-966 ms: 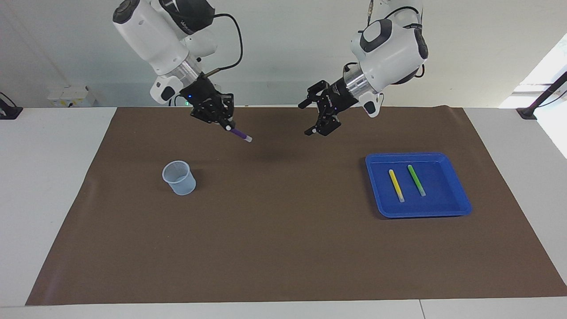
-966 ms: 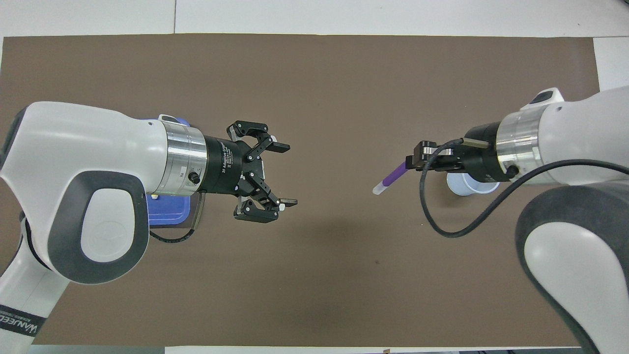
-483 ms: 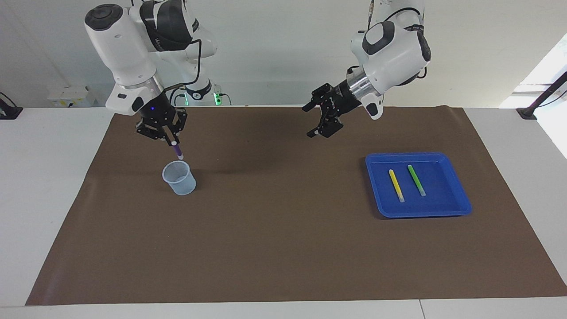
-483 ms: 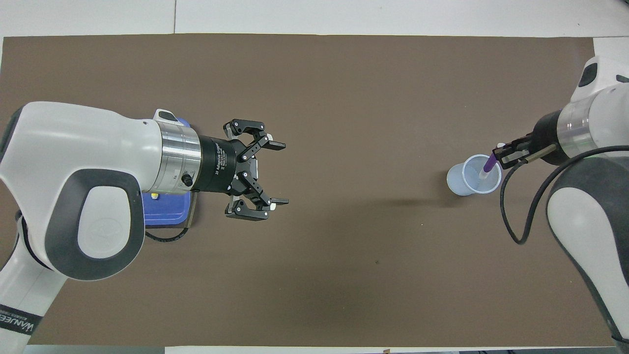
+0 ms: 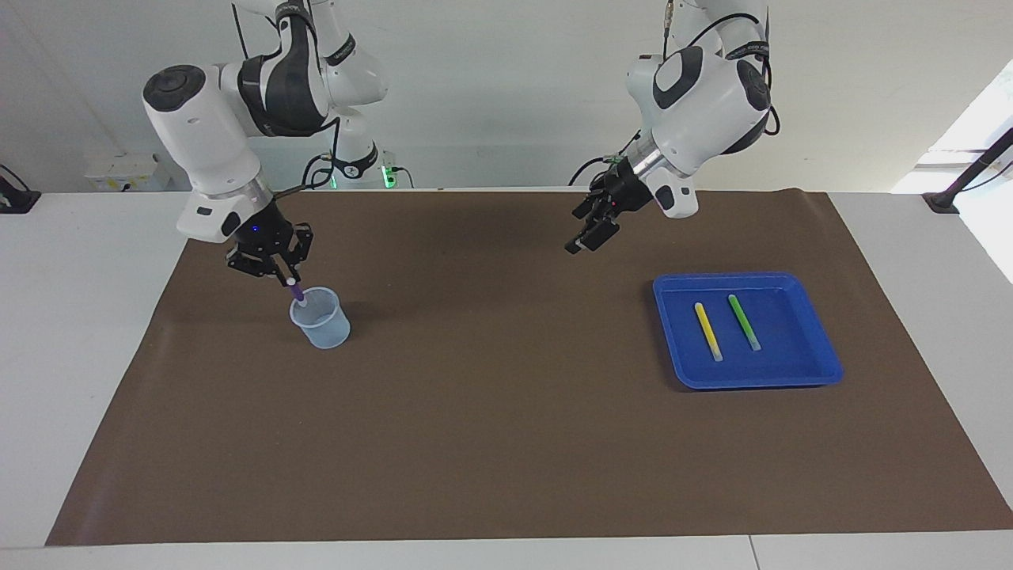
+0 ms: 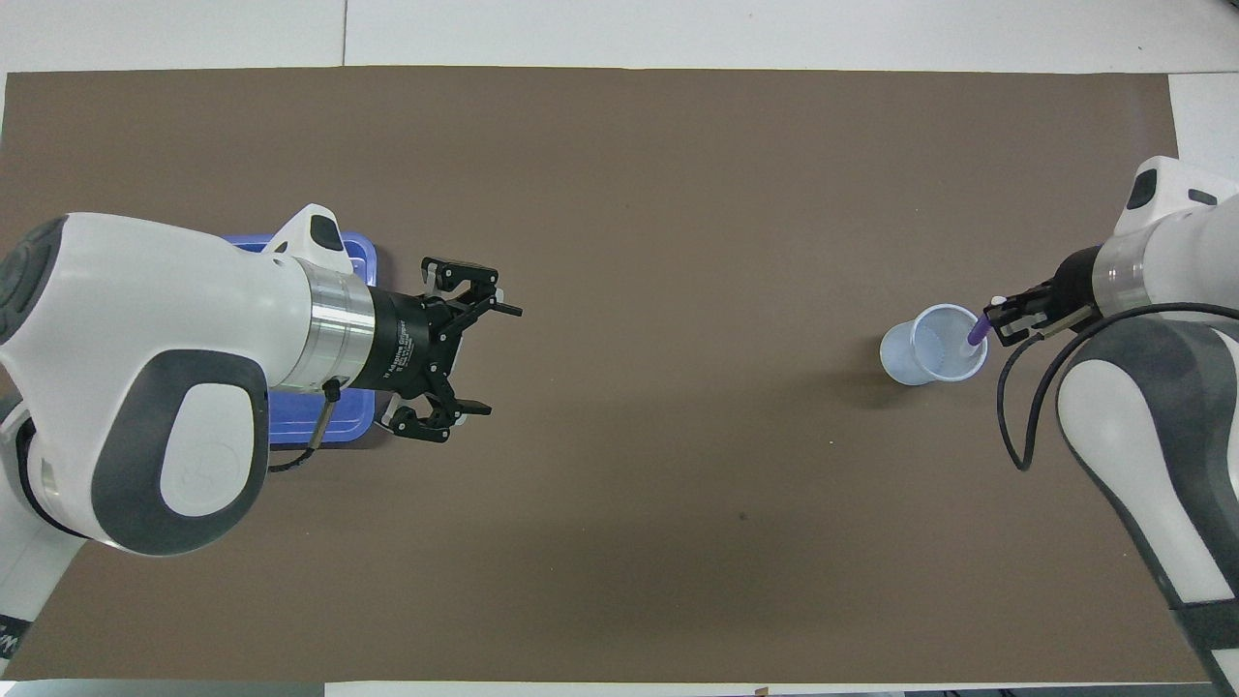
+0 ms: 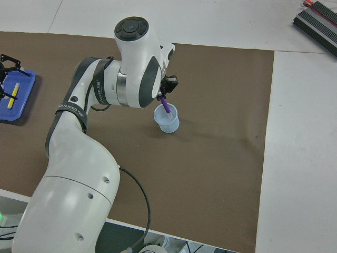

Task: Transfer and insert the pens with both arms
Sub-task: 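Carry the purple pen with the right gripper into the clear cup, then release the pen in the cup while the left gripper grasps the green pen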

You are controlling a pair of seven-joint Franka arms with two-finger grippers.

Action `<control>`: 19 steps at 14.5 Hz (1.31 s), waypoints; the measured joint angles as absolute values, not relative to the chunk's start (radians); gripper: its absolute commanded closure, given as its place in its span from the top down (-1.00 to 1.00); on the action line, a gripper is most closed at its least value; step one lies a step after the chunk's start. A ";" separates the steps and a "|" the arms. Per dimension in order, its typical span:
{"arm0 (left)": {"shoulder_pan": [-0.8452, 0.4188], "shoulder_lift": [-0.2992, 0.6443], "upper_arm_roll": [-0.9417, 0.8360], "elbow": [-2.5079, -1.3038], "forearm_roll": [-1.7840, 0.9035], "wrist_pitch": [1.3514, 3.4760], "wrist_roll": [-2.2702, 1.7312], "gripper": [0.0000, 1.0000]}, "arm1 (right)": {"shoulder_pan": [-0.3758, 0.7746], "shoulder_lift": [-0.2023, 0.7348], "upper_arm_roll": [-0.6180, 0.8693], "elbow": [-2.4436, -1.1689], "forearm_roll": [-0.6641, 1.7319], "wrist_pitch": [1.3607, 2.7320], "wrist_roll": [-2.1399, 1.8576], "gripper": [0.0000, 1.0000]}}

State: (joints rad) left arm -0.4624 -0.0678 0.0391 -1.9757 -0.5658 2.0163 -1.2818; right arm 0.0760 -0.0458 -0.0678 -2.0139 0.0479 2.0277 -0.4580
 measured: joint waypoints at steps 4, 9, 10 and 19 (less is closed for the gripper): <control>-0.317 -0.068 0.043 -2.022 -0.457 1.982 -0.896 1.00 | 0.083 -0.032 -0.061 -2.050 0.048 2.095 -0.458 -1.00; -0.163 -0.049 0.046 -2.081 -0.333 1.980 -0.435 1.00 | 0.084 -0.024 -0.061 -2.147 0.048 2.217 -0.458 -1.00; -0.143 -0.034 0.046 -2.086 -0.299 1.981 -0.357 1.00 | 0.084 -0.023 -0.061 -2.156 0.048 2.220 -0.458 -1.00; -0.033 0.130 0.046 -2.137 -0.143 2.242 0.238 1.00 | 0.084 -0.021 -0.061 -2.186 0.048 2.220 -0.458 0.22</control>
